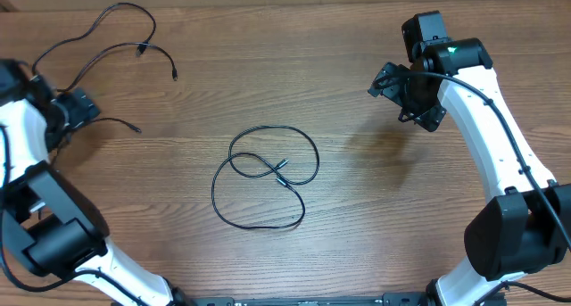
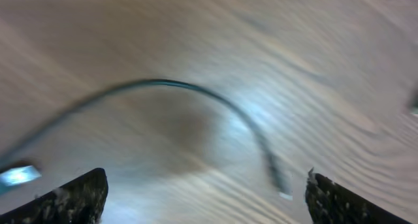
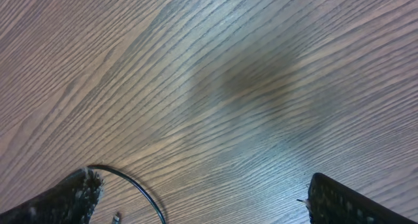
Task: Untangle cables
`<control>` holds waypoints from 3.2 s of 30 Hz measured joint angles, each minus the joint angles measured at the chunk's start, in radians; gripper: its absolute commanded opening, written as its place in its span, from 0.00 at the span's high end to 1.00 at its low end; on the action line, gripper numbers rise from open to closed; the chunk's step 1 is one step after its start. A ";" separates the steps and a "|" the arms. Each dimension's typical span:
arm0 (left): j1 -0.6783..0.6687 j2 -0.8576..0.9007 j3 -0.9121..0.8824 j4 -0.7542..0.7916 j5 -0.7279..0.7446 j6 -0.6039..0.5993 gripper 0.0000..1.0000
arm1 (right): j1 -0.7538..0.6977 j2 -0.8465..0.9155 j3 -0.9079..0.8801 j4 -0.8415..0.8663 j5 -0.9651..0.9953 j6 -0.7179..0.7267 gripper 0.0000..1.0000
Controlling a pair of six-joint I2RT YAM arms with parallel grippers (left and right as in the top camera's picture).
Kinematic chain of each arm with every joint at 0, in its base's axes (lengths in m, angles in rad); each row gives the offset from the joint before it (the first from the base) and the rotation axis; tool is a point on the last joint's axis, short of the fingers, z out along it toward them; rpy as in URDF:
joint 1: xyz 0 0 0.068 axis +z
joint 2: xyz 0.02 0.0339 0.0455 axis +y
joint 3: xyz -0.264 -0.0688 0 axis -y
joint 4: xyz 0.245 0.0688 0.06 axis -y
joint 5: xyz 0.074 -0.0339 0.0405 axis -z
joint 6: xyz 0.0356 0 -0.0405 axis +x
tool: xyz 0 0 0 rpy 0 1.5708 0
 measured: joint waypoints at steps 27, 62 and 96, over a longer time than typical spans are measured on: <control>-0.281 0.118 -0.063 0.079 -0.243 -0.108 0.20 | 0.000 0.000 0.000 0.001 0.000 0.000 0.00; -0.035 0.154 0.116 -0.242 -0.777 -0.154 0.69 | 0.000 0.000 0.000 0.000 0.000 0.000 0.00; 0.008 0.154 0.483 -0.359 0.526 -0.035 0.00 | 0.000 0.000 0.000 0.000 0.000 0.000 0.00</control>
